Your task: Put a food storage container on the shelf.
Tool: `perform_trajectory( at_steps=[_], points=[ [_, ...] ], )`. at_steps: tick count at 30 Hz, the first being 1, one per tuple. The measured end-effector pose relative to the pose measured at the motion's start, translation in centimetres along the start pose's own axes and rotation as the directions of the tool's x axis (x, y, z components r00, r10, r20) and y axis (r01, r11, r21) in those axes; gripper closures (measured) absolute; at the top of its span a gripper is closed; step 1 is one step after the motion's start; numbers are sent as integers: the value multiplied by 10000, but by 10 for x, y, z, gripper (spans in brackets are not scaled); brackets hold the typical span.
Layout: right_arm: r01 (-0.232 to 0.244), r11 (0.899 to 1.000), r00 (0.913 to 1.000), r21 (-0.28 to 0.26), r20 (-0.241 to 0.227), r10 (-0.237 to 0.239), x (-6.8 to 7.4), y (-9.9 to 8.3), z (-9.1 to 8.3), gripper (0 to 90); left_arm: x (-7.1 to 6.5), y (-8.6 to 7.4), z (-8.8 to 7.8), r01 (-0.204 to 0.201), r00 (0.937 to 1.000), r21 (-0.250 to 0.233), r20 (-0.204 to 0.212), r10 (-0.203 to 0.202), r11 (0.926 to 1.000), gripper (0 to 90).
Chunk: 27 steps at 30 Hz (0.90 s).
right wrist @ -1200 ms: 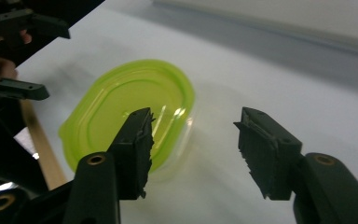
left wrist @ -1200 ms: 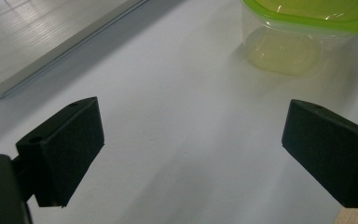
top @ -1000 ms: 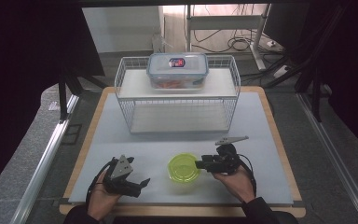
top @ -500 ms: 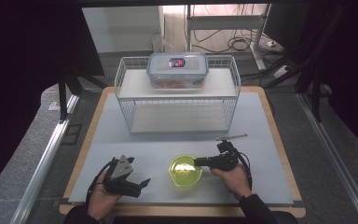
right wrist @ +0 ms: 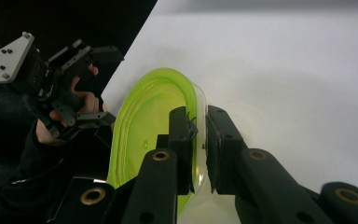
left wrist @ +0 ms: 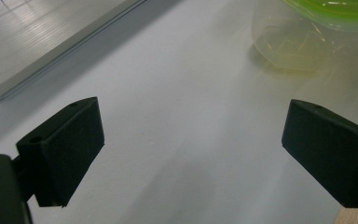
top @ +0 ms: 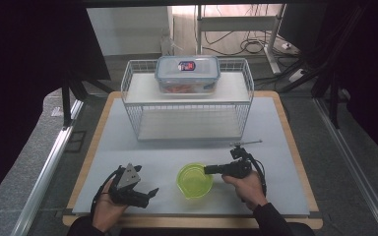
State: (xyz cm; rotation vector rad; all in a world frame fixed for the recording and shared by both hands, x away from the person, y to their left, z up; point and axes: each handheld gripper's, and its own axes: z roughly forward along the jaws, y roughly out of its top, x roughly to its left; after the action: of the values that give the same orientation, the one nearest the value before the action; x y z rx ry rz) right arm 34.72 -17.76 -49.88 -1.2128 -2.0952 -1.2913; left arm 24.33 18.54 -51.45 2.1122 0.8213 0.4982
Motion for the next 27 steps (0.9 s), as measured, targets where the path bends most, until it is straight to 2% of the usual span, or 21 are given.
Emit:
perform_trajectory(
  at_steps=[1, 8, 12, 27],
  points=[
    [-83, 9999, 9998, -93, -154, 81, 0, 1, -2, 820, 0, 0, 0, 58, 10000, -37, 35, -58, 10000, 49],
    [29, 9991, 9998, -411, -201, -37, 4, 8, -9, 819, 2, -1, 0, 318, 9994, -107, 127, -316, 9994, 46],
    [134, 9976, 9998, -673, -163, -145, 8, 15, -15, 818, 2, -1, 0, 249, 9996, -42, 142, -248, 9997, 46],
    [352, 9934, 9989, -1092, -279, -384, 19, 38, -29, 819, 1, -1, 2, 164, 9998, 47, 147, -164, 9999, 50]
  ],
)
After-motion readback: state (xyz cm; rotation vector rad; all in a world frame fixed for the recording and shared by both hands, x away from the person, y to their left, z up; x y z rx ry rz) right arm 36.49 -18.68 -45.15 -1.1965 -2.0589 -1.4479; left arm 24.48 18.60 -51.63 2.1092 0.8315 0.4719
